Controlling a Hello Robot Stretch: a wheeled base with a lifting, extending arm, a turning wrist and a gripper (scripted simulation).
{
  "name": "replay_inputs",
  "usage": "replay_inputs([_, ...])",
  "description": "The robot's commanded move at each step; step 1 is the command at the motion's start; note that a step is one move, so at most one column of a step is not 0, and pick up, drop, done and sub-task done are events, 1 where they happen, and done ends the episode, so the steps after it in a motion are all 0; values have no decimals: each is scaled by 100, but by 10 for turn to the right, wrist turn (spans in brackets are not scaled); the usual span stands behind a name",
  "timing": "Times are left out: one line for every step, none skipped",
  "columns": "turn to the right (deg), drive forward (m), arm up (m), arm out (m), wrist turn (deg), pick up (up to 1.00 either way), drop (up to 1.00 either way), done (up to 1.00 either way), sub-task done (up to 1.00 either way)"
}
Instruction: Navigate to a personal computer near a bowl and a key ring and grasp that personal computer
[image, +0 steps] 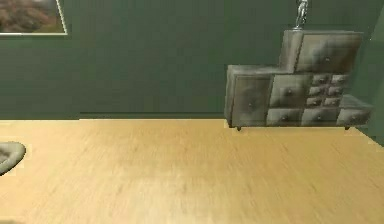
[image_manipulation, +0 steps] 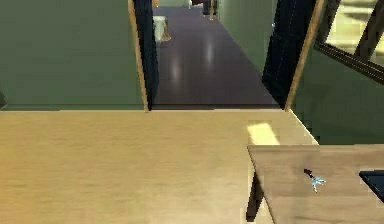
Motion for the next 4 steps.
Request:
replay_inputs([0,20,0,0,0,0,0,0,0])
replay_inputs([450,0,0,0,0,0,0,0,0])
replay_inputs([420,0,0,0,0,0,0,0,0])
replay_inputs([0,100,0,0,0,0,0,0,0])
